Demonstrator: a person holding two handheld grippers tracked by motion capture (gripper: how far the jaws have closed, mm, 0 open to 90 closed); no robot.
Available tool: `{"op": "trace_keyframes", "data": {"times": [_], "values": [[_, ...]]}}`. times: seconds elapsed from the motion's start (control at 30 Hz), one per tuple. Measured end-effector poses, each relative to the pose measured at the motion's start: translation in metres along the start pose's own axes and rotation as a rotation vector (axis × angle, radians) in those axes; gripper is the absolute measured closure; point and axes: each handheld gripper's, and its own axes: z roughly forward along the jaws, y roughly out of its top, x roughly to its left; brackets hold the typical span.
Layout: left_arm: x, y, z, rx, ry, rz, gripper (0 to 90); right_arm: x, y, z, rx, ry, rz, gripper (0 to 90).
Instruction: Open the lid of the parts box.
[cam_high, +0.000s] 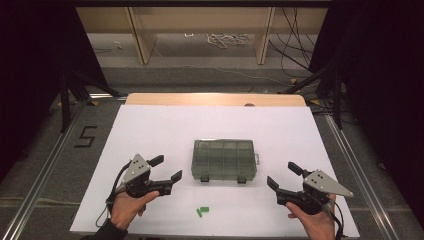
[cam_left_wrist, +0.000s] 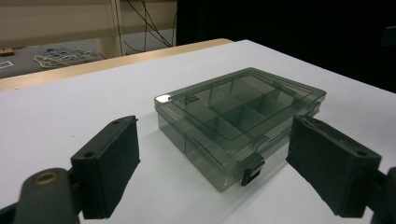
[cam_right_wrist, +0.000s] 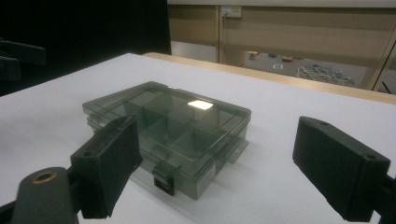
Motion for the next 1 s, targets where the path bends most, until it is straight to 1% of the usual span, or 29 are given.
{"op": "trace_keyframes", "data": {"times": [0.03,0.07,0.1,0.13,0.17,0.2,0.23,0.33,0.37,0.43,0.47,0.5,0.53,0.57,0.6,0.63,0.67,0.7,0.73,0.77,0.8,0.83,0.87,0.9,0.93,0.97,1.0], "values": [[-0.001,0.0,0.0,0.0,0.002,-0.012,16.2,0.0,0.0,0.0,0.002,-0.004,-0.004,15.5],[-0.001,0.0,0.0,0.0,0.002,-0.012,16.3,0.0,0.0,0.0,0.002,-0.004,-0.004,15.5],[0.0,0.0,0.0,0.0,-0.002,0.003,16.3,-0.001,0.0,0.0,0.0,-0.008,-0.013,15.5],[0.0,0.0,0.0,0.005,0.001,0.003,16.3,-0.002,0.0,0.001,-0.005,-0.01,-0.022,15.5],[-0.001,0.0,0.001,0.006,0.004,-0.006,16.3,-0.003,0.0,0.001,-0.011,-0.016,-0.038,15.5],[-0.001,0.0,0.001,0.005,0.002,0.003,16.3,-0.003,0.0,0.002,-0.017,-0.018,-0.042,15.5],[0.0,0.0,0.001,0.004,0.006,0.008,16.6,-0.004,0.0,0.001,-0.005,-0.021,-0.045,15.5],[0.001,0.0,0.002,0.007,0.015,0.012,17.5,-0.004,0.0,0.002,-0.001,-0.025,-0.049,15.7],[0.0,0.0,0.003,0.003,0.017,0.004,18.2,-0.004,0.0,0.002,0.012,-0.026,-0.049,16.1],[0.001,0.001,0.005,-0.001,0.009,0.011,23.4,-0.004,0.0,0.003,0.007,-0.021,-0.062,21.7],[0.001,0.001,0.006,-0.004,0.011,0.012,24.7,-0.005,0.001,0.003,0.013,-0.007,-0.071,23.8],[0.001,0.002,0.007,0.001,0.011,0.023,28.2,-0.005,0.001,0.004,0.021,-0.003,-0.076,23.9],[0.001,0.001,0.009,0.0,0.006,0.029,32.3,-0.005,0.001,0.005,0.042,-0.004,-0.083,24.4],[0.001,0.001,0.009,0.0,0.006,0.029,35.0,-0.007,0.001,0.005,0.052,0.003,-0.089,26.6],[0.001,0.001,0.011,0.008,0.009,0.032,35.0,-0.007,0.001,0.005,0.052,0.003,-0.089,26.6],[0.001,0.001,0.013,0.012,0.007,0.045,41.7,-0.009,0.001,0.008,0.06,0.01,-0.093,31.2],[0.001,0.001,0.015,0.019,0.015,0.045,41.7,-0.009,0.001,0.008,0.06,0.01,-0.093,31.2],[0.002,0.0,0.021,0.032,0.01,0.05,49.8,-0.013,0.002,0.011,0.068,0.011,-0.105,35.5],[0.002,-0.001,0.022,0.046,0.011,0.054,53.9,-0.015,0.002,0.013,0.072,0.019,-0.114,37.7],[0.003,-0.001,0.023,0.058,0.006,0.073,58.1,-0.017,0.002,0.014,0.091,0.017,-0.125,39.7],[0.004,-0.002,0.024,0.067,0.009,0.072,63.0,-0.019,0.001,0.017,0.087,0.025,-0.124,44.3],[0.005,-0.002,0.025,0.068,0.0,0.077,66.9,-0.022,0.0,0.02,0.092,0.032,-0.131,48.0],[0.005,-0.002,0.025,0.068,0.0,0.077,70.4,-0.024,0.0,0.021,0.116,0.044,-0.134,50.3],[0.007,-0.002,0.027,0.071,0.012,0.077,74.3,-0.026,-0.001,0.023,0.118,0.04,-0.153,54.2],[0.007,-0.002,0.027,0.071,0.012,0.077,77.5,-0.026,-0.001,0.023,0.118,0.04,-0.153,54.2],[0.009,-0.002,0.029,0.072,0.007,0.075,80.6,-0.029,-0.002,0.027,0.134,0.053,-0.153,60.1],[0.01,-0.003,0.031,0.077,0.01,0.078,83.1,-0.031,-0.002,0.028,0.143,0.054,-0.168,63.8]]}}
